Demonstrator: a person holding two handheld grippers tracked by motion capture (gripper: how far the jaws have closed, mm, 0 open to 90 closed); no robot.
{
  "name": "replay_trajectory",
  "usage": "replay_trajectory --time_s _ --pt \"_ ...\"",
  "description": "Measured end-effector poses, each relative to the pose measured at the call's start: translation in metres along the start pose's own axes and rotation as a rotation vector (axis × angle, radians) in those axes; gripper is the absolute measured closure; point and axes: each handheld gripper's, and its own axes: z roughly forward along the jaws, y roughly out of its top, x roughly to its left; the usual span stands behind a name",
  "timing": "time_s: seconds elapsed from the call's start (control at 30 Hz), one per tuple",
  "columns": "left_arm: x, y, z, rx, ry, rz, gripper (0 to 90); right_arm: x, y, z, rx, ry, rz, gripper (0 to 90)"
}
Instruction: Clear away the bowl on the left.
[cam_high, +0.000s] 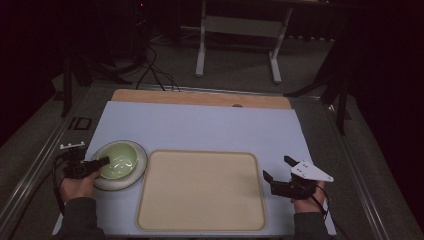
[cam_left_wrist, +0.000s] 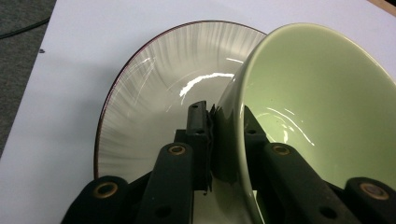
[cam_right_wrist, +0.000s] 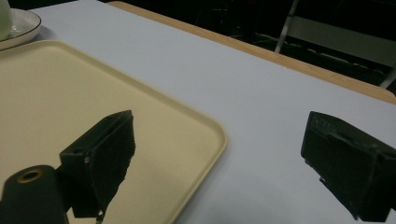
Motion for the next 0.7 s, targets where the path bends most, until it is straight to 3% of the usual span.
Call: replay_trajectory --time_s 0.43,0.6,0.7 --pt "-0.0013 -0.0018 -0.0018 -0.004 -0.053 0.000 80.2 -0.0022 0.0003 -0.0017 -0.010 -0.001 0.009 9.5" --pt "-0.0017 -0.0016 -0.0049 -0.035 -0.089 -0.012 80.1 -0.0026 0.0003 -0.0022 -0.013 -0.003 0.012 9.5" --pt "-0.0024 -0.0015 -0.0077 -0.052 -0.090 -0.018 80.2 -0.0028 0.0003 -0.0023 -0.014 -0.004 0.013 9.5"
